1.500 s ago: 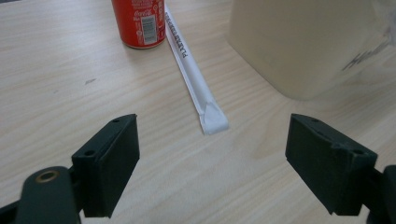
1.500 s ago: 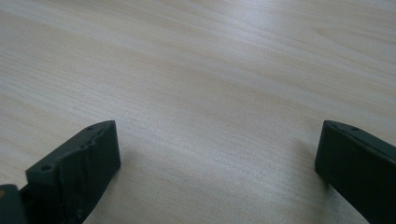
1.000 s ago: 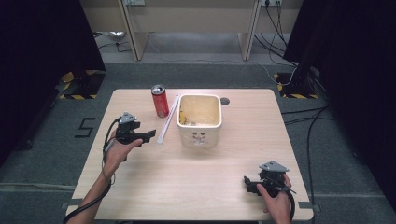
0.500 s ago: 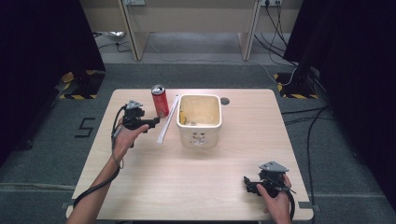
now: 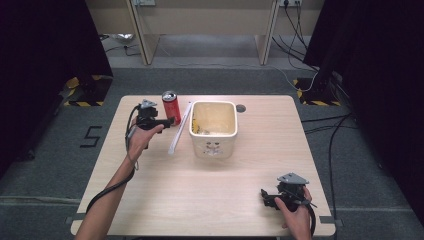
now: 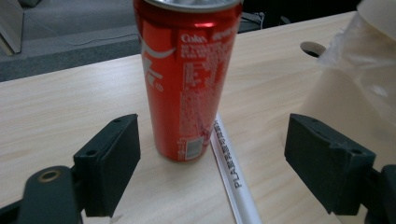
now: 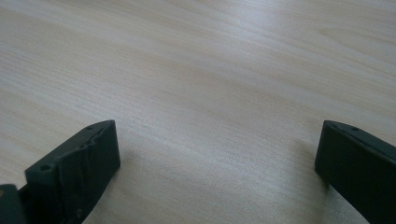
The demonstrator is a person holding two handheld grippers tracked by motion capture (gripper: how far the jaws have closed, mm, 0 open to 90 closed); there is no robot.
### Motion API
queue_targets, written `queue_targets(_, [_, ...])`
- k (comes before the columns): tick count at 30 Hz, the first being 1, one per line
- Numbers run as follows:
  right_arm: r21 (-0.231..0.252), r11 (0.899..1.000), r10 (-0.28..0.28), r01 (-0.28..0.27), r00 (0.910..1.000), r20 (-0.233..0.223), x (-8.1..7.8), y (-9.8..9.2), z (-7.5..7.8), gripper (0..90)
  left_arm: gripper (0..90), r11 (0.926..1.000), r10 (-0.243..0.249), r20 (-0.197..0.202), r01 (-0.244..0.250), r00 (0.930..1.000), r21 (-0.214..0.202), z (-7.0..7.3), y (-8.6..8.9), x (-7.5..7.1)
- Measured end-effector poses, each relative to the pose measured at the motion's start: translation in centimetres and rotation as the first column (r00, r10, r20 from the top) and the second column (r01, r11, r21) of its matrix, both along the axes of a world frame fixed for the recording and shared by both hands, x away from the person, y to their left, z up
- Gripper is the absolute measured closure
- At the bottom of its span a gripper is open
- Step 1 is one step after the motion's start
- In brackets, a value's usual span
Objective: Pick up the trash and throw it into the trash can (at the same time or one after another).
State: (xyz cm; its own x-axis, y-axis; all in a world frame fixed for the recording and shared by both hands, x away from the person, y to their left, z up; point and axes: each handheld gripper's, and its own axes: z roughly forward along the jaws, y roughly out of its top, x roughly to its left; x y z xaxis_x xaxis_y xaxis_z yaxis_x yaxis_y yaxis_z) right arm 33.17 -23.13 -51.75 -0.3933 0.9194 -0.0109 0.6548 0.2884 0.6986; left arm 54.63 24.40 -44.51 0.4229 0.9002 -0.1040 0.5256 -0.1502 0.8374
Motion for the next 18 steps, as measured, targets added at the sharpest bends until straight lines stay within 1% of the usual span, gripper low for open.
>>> queue_targets(6, [-0.001,1.0,0.004,-0.004,1.0,0.0,0.0,0.0,0.0,0.2,18.1,1.0,0.003,0.011,-0.003,0.9999,0.006,0.6,-0.5,1.2])
queue_targets(9, [-0.001,1.0,0.005,-0.005,1.0,0.0,0.0,0.0,0.0,0.2,18.3,0.9992,0.013,0.025,-0.014,0.9996,0.039,1.0,-0.9,1.8])
queue_targets(10, [-0.001,1.0,0.006,-0.006,1.0,0.0,0.0,0.0,0.0,0.3,18.5,0.9987,0.017,0.026,-0.019,0.9995,0.047,1.1,-1.2,2.2])
queue_targets(11, [-0.001,1.0,0.006,-0.006,1.0,0.0,0.0,0.0,0.0,0.3,18.4,0.9987,0.017,0.026,-0.019,0.9995,0.047,1.1,-1.2,2.2])
queue_targets(13, [-0.002,1.0,0.006,-0.006,1.0,0.0,0.0,0.0,0.0,0.3,18.4,0.9992,0.022,0.017,-0.022,0.9996,0.034,1.2,-1.3,2.6])
queue_targets(15, [-0.001,1.0,0.006,-0.006,1.0,0.0,0.0,0.0,0.0,0.3,18.4,0.9991,0.025,0.014,-0.026,0.9996,0.034,1.0,-1.3,2.8])
queue_targets(18, [-0.001,1.0,0.006,-0.006,1.0,0.0,0.0,0.0,0.0,0.3,18.4,0.9985,0.042,0.009,-0.043,0.9991,0.035,0.3,-1.3,3.3])
